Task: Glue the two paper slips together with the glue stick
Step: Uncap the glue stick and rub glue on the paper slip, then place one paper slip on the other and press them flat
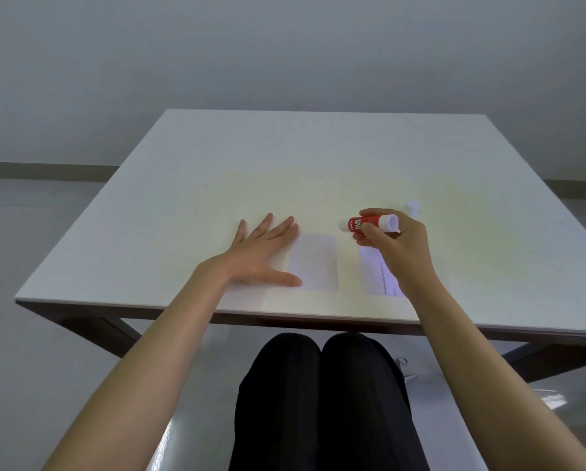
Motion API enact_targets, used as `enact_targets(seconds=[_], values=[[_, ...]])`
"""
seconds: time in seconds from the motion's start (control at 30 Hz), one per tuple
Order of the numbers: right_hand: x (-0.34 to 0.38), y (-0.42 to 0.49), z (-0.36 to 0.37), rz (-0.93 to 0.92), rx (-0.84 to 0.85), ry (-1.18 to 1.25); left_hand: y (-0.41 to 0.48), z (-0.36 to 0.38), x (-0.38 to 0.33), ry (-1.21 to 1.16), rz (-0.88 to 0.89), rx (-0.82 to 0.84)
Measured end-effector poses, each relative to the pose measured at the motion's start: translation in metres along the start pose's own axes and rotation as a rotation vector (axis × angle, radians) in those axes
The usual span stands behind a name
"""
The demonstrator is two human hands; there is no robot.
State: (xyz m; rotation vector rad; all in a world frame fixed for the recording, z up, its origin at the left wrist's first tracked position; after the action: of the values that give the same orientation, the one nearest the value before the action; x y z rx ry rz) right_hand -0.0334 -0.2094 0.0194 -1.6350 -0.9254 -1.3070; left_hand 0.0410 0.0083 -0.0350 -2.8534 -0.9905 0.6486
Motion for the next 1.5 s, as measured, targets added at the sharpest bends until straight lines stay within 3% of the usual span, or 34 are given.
enact_targets(seconds=[0.13,0.23,0.4,0.5,0.6,0.7,0.83,0.93,1.17,1.33,1.5], values=[[0.0,-0.005,-0.014,0.068,-0.034,0.388,-0.002,-0.002,0.0,-0.083,-0.023,-0.02],[-0.001,-0.006,-0.014,0.191,-0.038,0.714,-0.005,-0.013,-0.004,-0.294,-0.06,-0.079],[0.001,-0.017,0.045,0.509,0.165,1.183,-0.004,-0.061,-0.03,-0.835,0.012,-0.661],[0.008,-0.025,0.084,0.599,0.31,1.223,0.006,-0.071,-0.056,-0.918,0.066,-0.794],[0.011,-0.025,0.096,0.537,0.324,1.002,-0.002,-0.075,-0.052,-0.927,-0.001,-0.966],[0.0,-0.026,0.088,0.403,0.246,0.545,-0.011,-0.077,-0.03,-0.879,-0.085,-1.02],[-0.002,-0.044,0.08,-0.03,0.066,-0.269,-0.023,-0.091,0.007,-0.57,-0.275,-1.028],[-0.007,-0.056,0.092,-0.226,0.085,-0.613,-0.026,-0.093,0.033,-0.398,-0.386,-0.987],[0.007,-0.071,0.099,-0.532,-0.079,-0.878,-0.025,-0.091,0.051,-0.354,-0.455,-1.005],[-0.003,-0.071,0.106,-0.546,0.0,-1.141,-0.024,-0.089,0.051,-0.318,-0.436,-1.005],[-0.007,-0.083,0.11,-0.575,0.107,-1.256,-0.021,-0.081,0.06,-0.372,-0.426,-1.01]])
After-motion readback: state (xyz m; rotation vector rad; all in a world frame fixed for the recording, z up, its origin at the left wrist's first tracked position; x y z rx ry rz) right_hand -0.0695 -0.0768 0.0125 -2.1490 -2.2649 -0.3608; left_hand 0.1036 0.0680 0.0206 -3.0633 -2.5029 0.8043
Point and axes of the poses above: each hand's wrist, its own y-axis towards the middle knuckle, its own z-axis out of the palm, x = y × z, the point moved 7 cm from there along y, towards the middle knuckle, and after that the axes turned 12 degrees about z, right-handed, at the moved point
